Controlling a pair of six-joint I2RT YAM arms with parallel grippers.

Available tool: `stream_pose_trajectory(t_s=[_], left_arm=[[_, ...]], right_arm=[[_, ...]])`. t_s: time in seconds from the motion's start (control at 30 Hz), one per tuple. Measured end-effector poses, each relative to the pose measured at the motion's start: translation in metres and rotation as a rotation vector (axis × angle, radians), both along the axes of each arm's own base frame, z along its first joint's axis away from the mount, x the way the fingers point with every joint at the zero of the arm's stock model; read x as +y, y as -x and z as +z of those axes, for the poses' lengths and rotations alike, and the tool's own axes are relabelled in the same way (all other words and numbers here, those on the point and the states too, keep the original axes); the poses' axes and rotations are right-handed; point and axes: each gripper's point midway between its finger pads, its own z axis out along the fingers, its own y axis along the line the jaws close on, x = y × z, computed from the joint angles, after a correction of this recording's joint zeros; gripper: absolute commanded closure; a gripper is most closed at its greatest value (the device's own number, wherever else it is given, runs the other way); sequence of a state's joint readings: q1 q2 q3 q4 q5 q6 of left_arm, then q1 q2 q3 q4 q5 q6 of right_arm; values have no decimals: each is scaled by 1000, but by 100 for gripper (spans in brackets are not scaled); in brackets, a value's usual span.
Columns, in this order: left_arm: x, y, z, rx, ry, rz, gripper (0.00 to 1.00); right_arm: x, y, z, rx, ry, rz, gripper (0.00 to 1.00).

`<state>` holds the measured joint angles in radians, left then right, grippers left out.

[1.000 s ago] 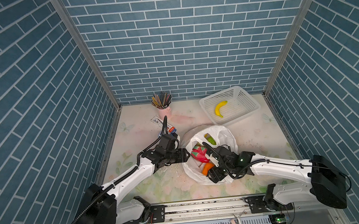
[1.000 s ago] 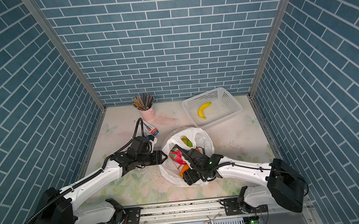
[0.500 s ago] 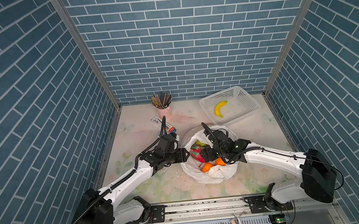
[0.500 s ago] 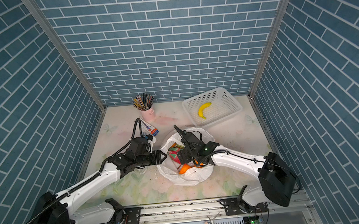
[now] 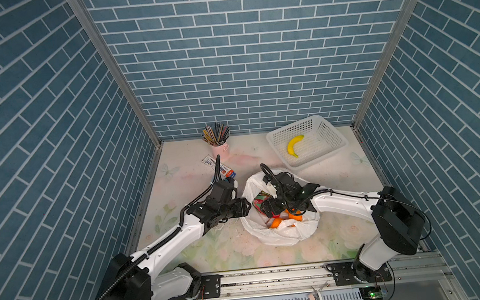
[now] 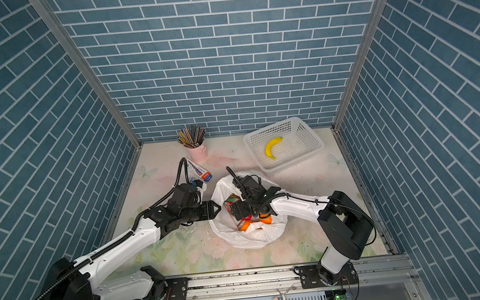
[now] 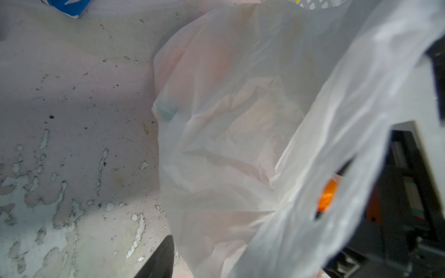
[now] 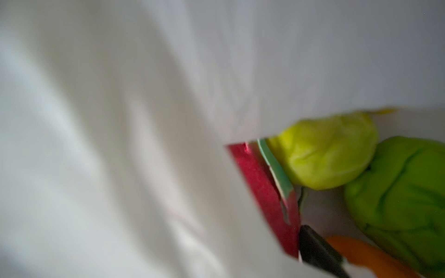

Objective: Untie the knot of the plastic bag and take out the fruit
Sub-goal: Pick up the fruit from the plastic bag.

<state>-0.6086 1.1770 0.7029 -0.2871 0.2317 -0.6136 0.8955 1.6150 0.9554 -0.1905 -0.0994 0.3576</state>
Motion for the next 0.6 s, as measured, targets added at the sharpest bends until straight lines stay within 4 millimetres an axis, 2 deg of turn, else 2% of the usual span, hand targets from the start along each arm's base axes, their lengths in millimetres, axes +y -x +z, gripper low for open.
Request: stream_pose_trajectory(t_s=[0.1, 0.23, 0.4, 0.6], left_arm=[[2, -3, 1, -7, -4, 8, 49], [3, -4, 1, -9, -5, 8, 55], [4, -6, 1, -9, -7, 12, 56], [6, -15, 3, -12, 0, 41, 57]], right_arm=[[4, -2, -9, 9, 7, 7, 12], [13, -7, -10, 5, -3, 25, 20], [15, -8, -10, 2, -7, 33, 33], [13, -4, -9, 8, -13, 41, 38]])
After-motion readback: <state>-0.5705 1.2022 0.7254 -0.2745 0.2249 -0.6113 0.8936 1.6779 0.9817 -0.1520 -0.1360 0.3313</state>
